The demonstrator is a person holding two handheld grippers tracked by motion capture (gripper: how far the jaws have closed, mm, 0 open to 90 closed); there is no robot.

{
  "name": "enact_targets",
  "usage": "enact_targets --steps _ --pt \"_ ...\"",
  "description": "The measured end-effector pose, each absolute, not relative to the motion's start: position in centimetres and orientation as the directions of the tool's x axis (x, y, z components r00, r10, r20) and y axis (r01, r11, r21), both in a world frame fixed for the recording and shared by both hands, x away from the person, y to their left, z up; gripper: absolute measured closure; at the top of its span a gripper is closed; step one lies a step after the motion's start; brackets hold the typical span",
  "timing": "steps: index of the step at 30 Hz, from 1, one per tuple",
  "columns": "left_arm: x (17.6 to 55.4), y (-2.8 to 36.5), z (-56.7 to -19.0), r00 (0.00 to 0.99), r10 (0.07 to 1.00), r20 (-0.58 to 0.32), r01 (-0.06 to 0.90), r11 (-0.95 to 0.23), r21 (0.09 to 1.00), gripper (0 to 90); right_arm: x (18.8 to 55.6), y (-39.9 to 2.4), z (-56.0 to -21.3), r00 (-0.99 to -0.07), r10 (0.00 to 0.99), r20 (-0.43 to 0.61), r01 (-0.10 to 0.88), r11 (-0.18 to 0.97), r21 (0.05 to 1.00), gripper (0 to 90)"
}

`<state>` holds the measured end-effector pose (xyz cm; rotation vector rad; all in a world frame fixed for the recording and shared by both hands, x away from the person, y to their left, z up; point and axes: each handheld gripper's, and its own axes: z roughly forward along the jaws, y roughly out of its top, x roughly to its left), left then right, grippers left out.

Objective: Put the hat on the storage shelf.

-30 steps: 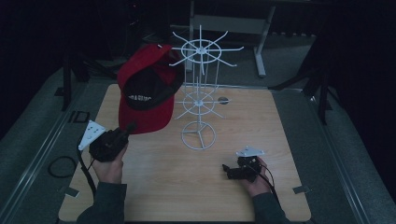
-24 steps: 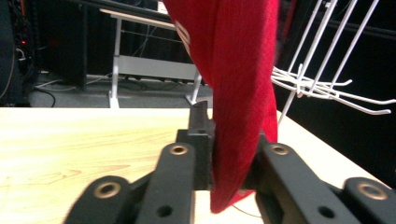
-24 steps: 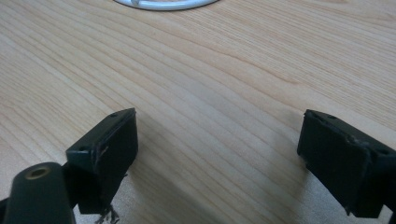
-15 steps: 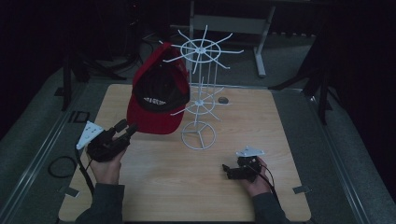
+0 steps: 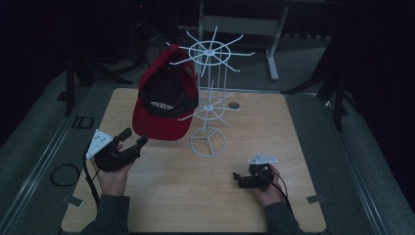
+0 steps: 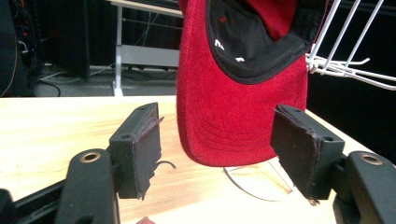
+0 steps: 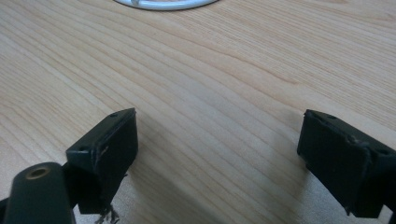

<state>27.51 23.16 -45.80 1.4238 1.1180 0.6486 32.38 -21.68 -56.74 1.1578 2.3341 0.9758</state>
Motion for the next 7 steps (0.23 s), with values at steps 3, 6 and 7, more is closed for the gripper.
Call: enact_targets --steps 3,6,7 --pt "27.68 23.19 -45.98 0.391 0.896 -0.208 0.270 0.104 0.957 32.0 32.38 -21.68 -56.74 -0.601 0.799 -0.012 0.553 0.426 0.716 12.1" --pt "27.77 23.28 -46.30 0.390 0.896 -0.212 0.282 0.103 0.954 31.4 32.38 -21.68 -56.74 -0.601 0.799 -0.012 0.553 0.426 0.716 12.1" --pt "27.84 23.31 -46.45 0.390 0.894 -0.219 0.289 0.107 0.951 31.3 32.38 -21.68 -56.74 -0.601 0.799 -0.012 0.553 0.426 0.716 12.1"
